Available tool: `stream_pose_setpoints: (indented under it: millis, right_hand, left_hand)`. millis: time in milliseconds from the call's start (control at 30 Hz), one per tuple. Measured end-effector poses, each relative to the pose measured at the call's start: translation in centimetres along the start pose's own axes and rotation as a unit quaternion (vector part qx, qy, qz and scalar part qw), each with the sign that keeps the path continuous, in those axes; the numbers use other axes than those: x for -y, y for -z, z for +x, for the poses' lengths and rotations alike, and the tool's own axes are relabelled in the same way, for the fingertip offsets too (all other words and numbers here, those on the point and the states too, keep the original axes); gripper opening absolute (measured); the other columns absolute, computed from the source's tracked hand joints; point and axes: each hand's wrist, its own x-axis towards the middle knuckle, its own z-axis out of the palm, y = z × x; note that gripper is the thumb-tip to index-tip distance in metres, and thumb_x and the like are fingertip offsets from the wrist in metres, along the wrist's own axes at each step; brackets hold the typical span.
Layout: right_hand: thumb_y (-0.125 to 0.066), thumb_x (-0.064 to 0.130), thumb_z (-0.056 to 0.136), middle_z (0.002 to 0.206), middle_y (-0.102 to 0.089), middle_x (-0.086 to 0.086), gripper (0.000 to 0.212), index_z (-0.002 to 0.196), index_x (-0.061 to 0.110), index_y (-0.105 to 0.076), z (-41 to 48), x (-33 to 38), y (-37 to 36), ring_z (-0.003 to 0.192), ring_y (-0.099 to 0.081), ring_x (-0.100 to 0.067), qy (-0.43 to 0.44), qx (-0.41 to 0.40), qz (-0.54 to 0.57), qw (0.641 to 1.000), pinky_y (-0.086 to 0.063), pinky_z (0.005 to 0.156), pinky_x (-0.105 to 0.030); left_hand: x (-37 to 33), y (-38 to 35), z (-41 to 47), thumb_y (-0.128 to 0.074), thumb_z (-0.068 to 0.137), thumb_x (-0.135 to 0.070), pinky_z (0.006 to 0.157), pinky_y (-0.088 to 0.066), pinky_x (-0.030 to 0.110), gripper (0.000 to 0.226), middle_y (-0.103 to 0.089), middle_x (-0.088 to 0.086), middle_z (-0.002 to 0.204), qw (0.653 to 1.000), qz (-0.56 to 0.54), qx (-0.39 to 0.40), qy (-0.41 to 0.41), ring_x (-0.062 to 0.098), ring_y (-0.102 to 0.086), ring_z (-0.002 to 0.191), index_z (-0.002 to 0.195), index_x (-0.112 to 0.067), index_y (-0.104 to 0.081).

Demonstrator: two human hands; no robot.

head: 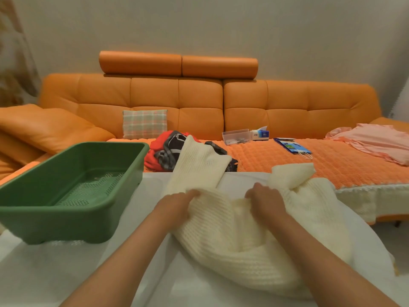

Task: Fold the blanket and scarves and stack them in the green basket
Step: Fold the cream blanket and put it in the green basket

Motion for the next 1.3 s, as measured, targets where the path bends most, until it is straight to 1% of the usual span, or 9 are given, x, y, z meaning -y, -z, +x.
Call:
stream_pose_setpoints:
  millis: [167, 267, 367, 533, 667, 867, 1067, 1200, 1300]
  right_hand:
    - [-0.05, 0.02, 0.094, 0.117, -0.055, -0.003, 0.031, 0.121, 0.025, -0.062, 0.1, -2.2, 1.2, 0.107, -0.049, -0.023, -0.103, -0.084, -0.139, 0.981, -0.04, 0.09, -0.035]
    - [-0.053, 0.005, 0.086, 0.137, -0.049, -0.005, 0.055, 0.137, 0.025, -0.055, -0.3, -0.7, 1.2, 0.125, -0.041, -0.026, 0.004, -0.12, -0.064, 0.991, -0.034, 0.101, -0.039]
    - [-0.052, 0.001, 0.084, 0.149, -0.045, 0.004, 0.068, 0.145, 0.032, -0.049, -1.5, 2.5, 1.9, 0.137, -0.037, -0.019, 0.126, -0.025, 0.111, 0.985, -0.027, 0.112, -0.037]
    - [-0.051, 0.022, 0.082, 0.148, -0.049, 0.008, 0.067, 0.146, 0.04, -0.045, -3.3, 4.6, 1.2, 0.135, -0.046, -0.014, 0.132, 0.214, 0.212, 0.944, -0.038, 0.11, -0.03]
    - [-0.052, 0.01, 0.081, 0.117, -0.069, 0.01, 0.044, 0.115, 0.03, -0.072, -2.9, 3.5, 1.9, 0.111, -0.061, -0.015, 0.145, 0.164, 0.181, 0.959, -0.049, 0.091, -0.029]
    - [-0.054, 0.01, 0.078, 0.1, -0.059, 0.005, 0.021, 0.088, 0.027, -0.06, -1.9, 0.0, 3.2, 0.094, -0.056, -0.021, 0.079, 0.028, 0.083, 0.993, -0.044, 0.08, -0.032]
    - [-0.07, 0.015, 0.08, 0.098, -0.058, -0.003, 0.027, 0.105, 0.024, -0.065, -0.2, -3.4, 2.5, 0.085, -0.051, -0.02, -0.115, -0.202, 0.008, 0.973, -0.049, 0.075, -0.034]
    - [-0.069, 0.003, 0.077, 0.111, -0.048, -0.01, 0.058, 0.127, 0.02, -0.046, -0.7, -2.8, 2.3, 0.087, -0.048, -0.022, -0.115, -0.202, 0.008, 0.973, -0.047, 0.069, -0.031]
    - [-0.057, 0.001, 0.086, 0.091, -0.056, -0.003, 0.033, 0.107, 0.022, -0.043, -1.8, -0.4, 3.1, 0.069, -0.052, -0.021, -0.041, -0.142, 0.182, 0.972, -0.041, 0.054, -0.033]
  left_hand:
    - [0.5, 3.6, -1.8, -0.041, 0.093, -0.015, 0.072, -0.047, 0.033, 0.03, -0.059, 0.003, 0.105, 0.993, 0.038, -0.014, 0.108, 0.024, -0.057, 0.088, 0.121, -0.019, -0.053]
    - [-1.0, 6.5, -4.2, -0.048, 0.09, -0.019, 0.059, -0.056, 0.032, 0.019, -0.067, 0.011, 0.086, 0.983, -0.056, 0.124, 0.126, 0.025, -0.065, 0.062, 0.098, -0.005, -0.06]
    - [-2.7, 7.0, -5.8, -0.051, 0.093, -0.029, 0.056, -0.056, 0.029, 0.032, -0.071, 0.012, 0.082, 0.954, -0.159, 0.237, 0.096, 0.026, -0.066, 0.058, 0.103, -0.002, -0.064]
    - [-1.4, 3.4, -2.7, -0.049, 0.098, -0.016, 0.081, -0.047, 0.027, 0.023, -0.066, 0.0, 0.112, 0.995, -0.095, -0.024, 0.013, 0.018, -0.061, 0.101, 0.112, -0.022, -0.066]
    - [0.8, 1.2, -1.9, -0.05, 0.099, -0.036, 0.113, -0.031, 0.044, 0.052, -0.034, -0.001, 0.153, 0.994, -0.011, 0.109, 0.017, 0.025, -0.03, 0.141, 0.149, -0.037, -0.035]
    - [1.5, 1.2, -1.5, -0.059, 0.092, -0.031, 0.089, -0.046, 0.032, 0.036, -0.058, -0.001, 0.129, 0.996, 0.002, 0.036, 0.081, 0.022, -0.054, 0.117, 0.127, -0.024, -0.056]
    - [1.5, 5.0, -1.8, -0.039, 0.096, -0.007, 0.076, -0.049, 0.041, 0.037, -0.059, 0.025, 0.12, 0.942, -0.044, -0.243, 0.228, 0.04, -0.063, 0.102, 0.131, 0.003, -0.037]
    - [0.3, 4.8, -2.8, -0.049, 0.089, -0.005, 0.077, -0.051, 0.038, 0.049, -0.046, 0.015, 0.128, 0.948, 0.057, -0.183, 0.255, 0.032, -0.06, 0.109, 0.135, -0.008, -0.033]
    - [-1.1, 3.8, -2.9, -0.052, 0.088, -0.005, 0.071, -0.045, 0.037, 0.032, -0.048, 0.006, 0.119, 0.965, 0.056, -0.228, 0.114, 0.029, -0.058, 0.102, 0.117, -0.019, -0.046]
